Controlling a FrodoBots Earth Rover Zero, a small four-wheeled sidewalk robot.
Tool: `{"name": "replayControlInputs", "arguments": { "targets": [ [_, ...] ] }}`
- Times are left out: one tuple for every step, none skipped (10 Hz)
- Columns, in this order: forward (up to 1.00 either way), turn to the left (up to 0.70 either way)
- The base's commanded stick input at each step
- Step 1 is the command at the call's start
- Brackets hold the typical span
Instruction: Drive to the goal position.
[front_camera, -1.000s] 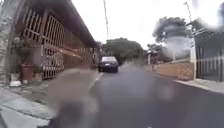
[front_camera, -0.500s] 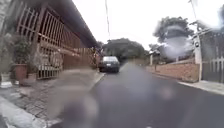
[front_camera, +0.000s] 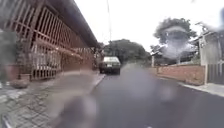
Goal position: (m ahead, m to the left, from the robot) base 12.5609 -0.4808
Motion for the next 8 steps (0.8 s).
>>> {"name": "replayControlInputs", "arguments": {
  "targets": [
    [0.7,0.0],
    [0.7,0.0],
    [0.7,-0.17],
    [0.7,-0.35],
    [0.7,-0.35],
    [0.7,-0.35],
    [0.7,-0.35],
    [0.7,-0.35]
  ]
}}
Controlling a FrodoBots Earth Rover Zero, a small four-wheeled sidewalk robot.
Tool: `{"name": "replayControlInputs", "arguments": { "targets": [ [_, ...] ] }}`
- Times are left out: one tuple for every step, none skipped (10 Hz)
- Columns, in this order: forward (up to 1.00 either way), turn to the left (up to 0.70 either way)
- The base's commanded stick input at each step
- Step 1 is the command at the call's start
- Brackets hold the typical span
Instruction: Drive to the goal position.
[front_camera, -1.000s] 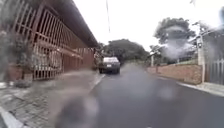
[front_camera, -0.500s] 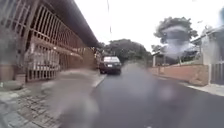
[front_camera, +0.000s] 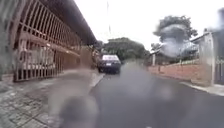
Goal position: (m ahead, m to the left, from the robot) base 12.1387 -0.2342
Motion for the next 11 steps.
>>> {"name": "replayControlInputs", "arguments": {
  "targets": [
    [0.7,-0.35],
    [0.7,-0.35],
    [0.7,-0.35],
    [0.7,-0.35],
    [0.7,-0.35],
    [0.7,-0.35],
    [0.7,-0.35],
    [0.7,-0.25],
    [0.7,-0.09],
    [0.7,0.0],
    [0.7,0.0]
  ]
}}
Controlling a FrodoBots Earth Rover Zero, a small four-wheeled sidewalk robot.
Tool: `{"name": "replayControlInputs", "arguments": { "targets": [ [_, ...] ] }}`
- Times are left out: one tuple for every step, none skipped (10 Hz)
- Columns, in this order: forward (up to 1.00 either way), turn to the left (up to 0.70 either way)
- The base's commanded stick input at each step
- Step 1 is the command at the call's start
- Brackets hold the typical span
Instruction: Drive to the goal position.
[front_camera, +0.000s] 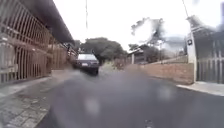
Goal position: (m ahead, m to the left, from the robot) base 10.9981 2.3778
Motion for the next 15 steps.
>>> {"name": "replayControlInputs", "arguments": {
  "targets": [
    [0.7,0.0],
    [0.7,0.0],
    [0.7,0.0],
    [0.7,0.0],
    [0.7,0.0],
    [0.7,0.0],
    [0.7,0.0],
    [0.7,0.0],
    [0.7,0.0],
    [0.7,0.0],
    [0.7,0.0],
    [0.7,0.0],
    [0.7,0.0],
    [0.7,0.0],
    [0.7,0.0]
  ]
}}
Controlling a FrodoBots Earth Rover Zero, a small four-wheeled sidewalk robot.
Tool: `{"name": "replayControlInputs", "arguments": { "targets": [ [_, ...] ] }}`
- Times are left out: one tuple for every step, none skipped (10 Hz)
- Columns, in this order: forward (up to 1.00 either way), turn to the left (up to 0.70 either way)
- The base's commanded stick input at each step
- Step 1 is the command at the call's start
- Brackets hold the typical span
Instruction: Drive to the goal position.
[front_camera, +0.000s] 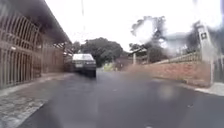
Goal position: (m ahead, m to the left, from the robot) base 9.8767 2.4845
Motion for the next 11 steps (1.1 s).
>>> {"name": "replayControlInputs", "arguments": {
  "targets": [
    [0.7,0.0],
    [0.7,0.0],
    [0.7,0.0],
    [0.7,0.0],
    [0.7,0.0],
    [0.7,0.0],
    [0.7,0.0],
    [0.7,0.0],
    [0.7,0.0],
    [0.7,0.0],
    [0.7,0.0]
  ]
}}
